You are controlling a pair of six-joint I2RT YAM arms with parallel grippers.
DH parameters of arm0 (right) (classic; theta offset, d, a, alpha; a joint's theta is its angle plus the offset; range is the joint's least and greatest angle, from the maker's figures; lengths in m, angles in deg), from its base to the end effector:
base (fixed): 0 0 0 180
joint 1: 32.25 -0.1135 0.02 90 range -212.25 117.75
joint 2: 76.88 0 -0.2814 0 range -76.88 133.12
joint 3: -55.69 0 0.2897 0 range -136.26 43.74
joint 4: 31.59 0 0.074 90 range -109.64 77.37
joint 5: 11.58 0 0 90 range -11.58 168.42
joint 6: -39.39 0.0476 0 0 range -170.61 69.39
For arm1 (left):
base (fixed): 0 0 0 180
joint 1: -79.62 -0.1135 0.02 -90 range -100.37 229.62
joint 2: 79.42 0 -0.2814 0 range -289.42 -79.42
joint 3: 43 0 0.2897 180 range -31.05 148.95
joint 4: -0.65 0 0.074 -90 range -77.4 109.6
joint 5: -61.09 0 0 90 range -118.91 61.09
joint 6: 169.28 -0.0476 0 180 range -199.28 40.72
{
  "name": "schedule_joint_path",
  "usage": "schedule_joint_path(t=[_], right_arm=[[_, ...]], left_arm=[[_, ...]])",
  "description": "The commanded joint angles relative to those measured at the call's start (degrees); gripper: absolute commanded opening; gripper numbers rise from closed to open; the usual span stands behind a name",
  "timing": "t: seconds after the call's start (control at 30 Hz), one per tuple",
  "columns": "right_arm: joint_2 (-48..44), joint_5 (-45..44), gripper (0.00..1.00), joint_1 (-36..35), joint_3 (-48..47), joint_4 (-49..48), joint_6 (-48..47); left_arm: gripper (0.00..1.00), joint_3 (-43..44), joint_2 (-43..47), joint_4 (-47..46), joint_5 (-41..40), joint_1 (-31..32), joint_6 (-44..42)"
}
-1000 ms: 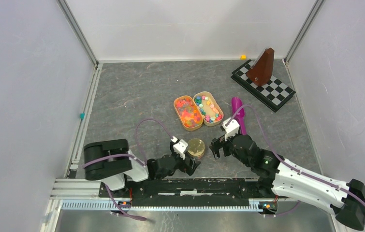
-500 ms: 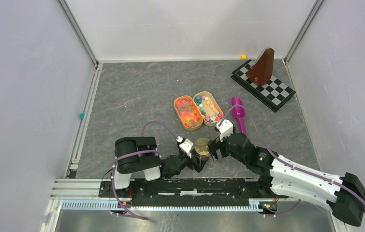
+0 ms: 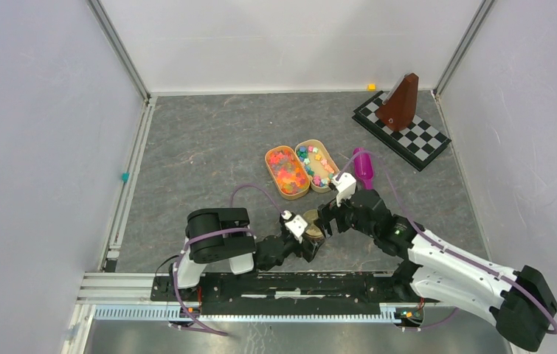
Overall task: Pack the candies
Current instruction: Move the packing bottle to the center of the board.
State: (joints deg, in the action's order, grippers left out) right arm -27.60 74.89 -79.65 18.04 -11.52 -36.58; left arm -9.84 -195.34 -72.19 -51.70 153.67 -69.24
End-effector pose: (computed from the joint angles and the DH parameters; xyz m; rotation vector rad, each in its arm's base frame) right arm 0.1535 0.1626 0.2045 -0.5889 2.0949 0.5622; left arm 0.0990 -0.2792 0.0589 0.6808 1.6522 -0.7278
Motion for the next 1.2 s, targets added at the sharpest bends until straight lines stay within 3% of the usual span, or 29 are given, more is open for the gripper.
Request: schedule_joint_path(t=[0.0,0.3,0.47,0.83,1.17], right_arm=[[0.83,5.45,0.94,1.60,-2.52,-3.01,-0.40],[5.42,10.52,0.68,5.24,-2.13,-7.67,-0.71],[8.21,12.74,0.55,7.26,-2.43,-10.29,-1.23],[10.20,16.02,0.39,8.99,0.26,-11.86,-1.67],[7.60,18.60,0.31,9.04,6.58,-11.11,-1.29]], left_arm=[[1.00,0.73,-3.10,8.13,0.51,0.75,-4.26],[1.00,2.55,-3.90,10.00,1.92,0.80,-3.67],[0.93,2.61,-3.81,11.02,3.09,0.93,-3.36],[0.80,2.69,-4.05,12.39,4.07,1.00,-1.97],[0.71,3.92,-4.31,15.07,3.91,1.00,-1.48]])
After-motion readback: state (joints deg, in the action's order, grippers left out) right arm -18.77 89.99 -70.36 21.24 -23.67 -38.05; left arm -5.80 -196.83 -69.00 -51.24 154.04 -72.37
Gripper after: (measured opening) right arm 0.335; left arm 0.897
